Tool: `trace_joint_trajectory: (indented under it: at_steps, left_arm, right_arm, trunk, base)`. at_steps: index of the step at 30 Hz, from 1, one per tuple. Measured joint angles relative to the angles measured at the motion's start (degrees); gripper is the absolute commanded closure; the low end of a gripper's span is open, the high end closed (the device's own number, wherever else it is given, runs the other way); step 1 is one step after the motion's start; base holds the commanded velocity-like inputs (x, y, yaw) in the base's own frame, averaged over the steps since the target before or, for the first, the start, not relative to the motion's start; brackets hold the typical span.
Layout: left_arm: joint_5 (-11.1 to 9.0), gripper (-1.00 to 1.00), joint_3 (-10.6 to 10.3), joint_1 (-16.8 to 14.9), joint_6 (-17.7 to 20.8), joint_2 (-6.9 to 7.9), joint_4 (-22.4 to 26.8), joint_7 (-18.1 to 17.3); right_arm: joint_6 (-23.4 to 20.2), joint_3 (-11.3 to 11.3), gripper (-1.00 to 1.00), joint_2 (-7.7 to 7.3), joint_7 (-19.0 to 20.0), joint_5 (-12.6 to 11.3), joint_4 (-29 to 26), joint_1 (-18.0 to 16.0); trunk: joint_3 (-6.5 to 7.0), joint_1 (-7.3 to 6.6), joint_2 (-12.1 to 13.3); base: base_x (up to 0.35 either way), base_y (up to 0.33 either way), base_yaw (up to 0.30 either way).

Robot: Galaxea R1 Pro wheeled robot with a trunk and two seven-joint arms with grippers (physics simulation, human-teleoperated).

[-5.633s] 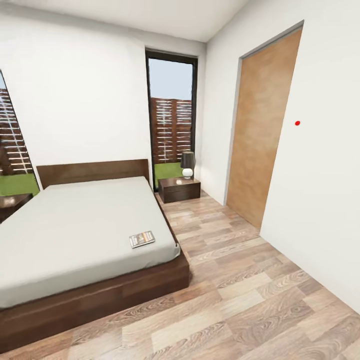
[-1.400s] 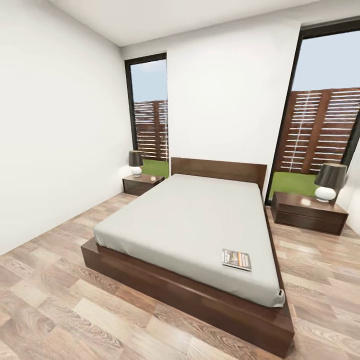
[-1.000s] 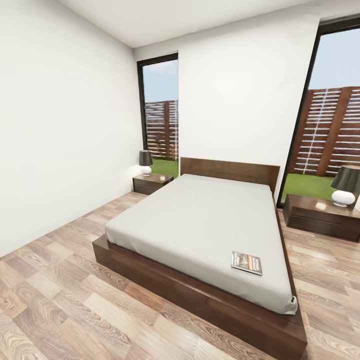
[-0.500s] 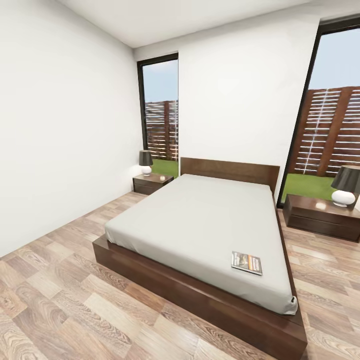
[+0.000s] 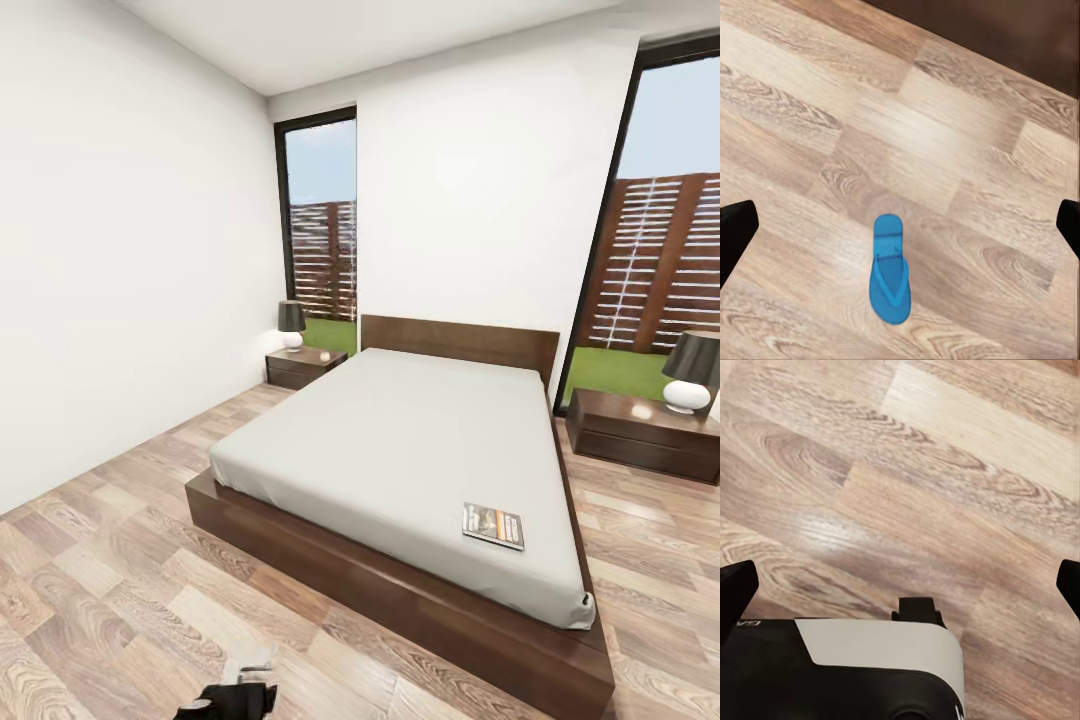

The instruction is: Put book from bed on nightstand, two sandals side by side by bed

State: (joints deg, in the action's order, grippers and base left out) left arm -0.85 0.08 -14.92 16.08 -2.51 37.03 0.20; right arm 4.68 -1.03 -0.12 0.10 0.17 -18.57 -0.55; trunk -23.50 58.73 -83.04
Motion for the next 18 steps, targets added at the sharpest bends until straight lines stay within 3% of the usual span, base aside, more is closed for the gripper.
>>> trace_joint_trajectory:
  at_steps: [2, 5, 9, 11, 13, 14, 15, 16, 17, 18]
  left_arm:
    - [-0.51, -1.00, 0.00, -2.56, 1.64, 0.03, -0.35, 0.21]
    - [-1.00, -1.00, 0.07, -3.65, 2.11, 0.11, -1.71, 0.95]
    - [-1.47, -1.00, 0.15, -4.24, -0.30, 0.04, -6.50, 3.21]
    - [-1.60, -1.00, 0.16, -4.34, -3.02, -0.04, -8.91, 3.83]
    - [-1.64, -1.00, 0.17, -4.37, -4.21, -0.07, -9.94, 4.04]
    - [-1.66, -1.00, 0.17, -4.38, -4.66, -0.06, -10.33, 4.12]
    - [-1.67, -1.00, 0.17, -4.39, -4.83, -0.05, -10.48, 4.15]
    - [-1.67, -1.00, 0.17, -4.39, -5.07, -0.02, -10.68, 4.19]
    - [-1.68, -1.00, 0.20, -4.40, -5.23, 0.04, -10.81, 4.22]
    - [-1.68, -1.00, 0.21, -4.40, -5.31, 0.07, -10.86, 4.23]
  right_arm:
    - [-0.14, 0.00, -1.00, -0.03, 0.02, -0.14, -0.43, -0.07]
    - [-0.51, -0.03, -1.00, -0.14, 0.04, -0.23, -1.80, -0.16]
    - [-4.13, -0.50, -1.00, -0.63, 0.39, -1.21, -7.88, -0.22]
    - [-8.54, -1.49, -1.00, -2.11, 0.66, -4.53, -13.39, -0.24]
    - [-12.62, -2.00, -1.00, -3.91, 1.98, -9.35, -17.30, -0.24]
    - [-15.38, -2.22, -1.00, -5.33, 4.63, -13.15, -19.26, -0.24]
    - [-16.87, -2.32, -1.00, -6.22, 6.74, -15.29, -20.05, -0.23]
    - [-19.76, -2.49, -1.00, -8.07, 12.12, -19.29, -21.06, -0.23]
    - [-23.02, -2.59, -1.00, -10.71, 20.26, -23.36, -21.62, -0.23]
    - [-24.62, -2.60, -1.00, -12.24, 24.78, -25.24, -21.81, -0.23]
  trunk:
    - [0.00, 0.00, 0.00]
    - [0.00, 0.00, 0.00]
    - [0.00, 0.00, 0.00]
    - [0.00, 0.00, 0.00]
    - [0.00, 0.00, 0.00]
    - [0.00, 0.00, 0.00]
    - [0.00, 0.00, 0.00]
    - [0.00, 0.00, 0.00]
    - [0.00, 0.00, 0.00]
    - [0.00, 0.00, 0.00]
  base:
    - [0.000, 0.000, 0.000]
    - [0.000, 0.000, 0.000]
    - [0.000, 0.000, 0.000]
    - [0.000, 0.000, 0.000]
    - [0.000, 0.000, 0.000]
    - [0.000, 0.000, 0.000]
    - [0.000, 0.000, 0.000]
    - [0.000, 0.000, 0.000]
    - [0.000, 0.000, 0.000]
    - [0.000, 0.000, 0.000]
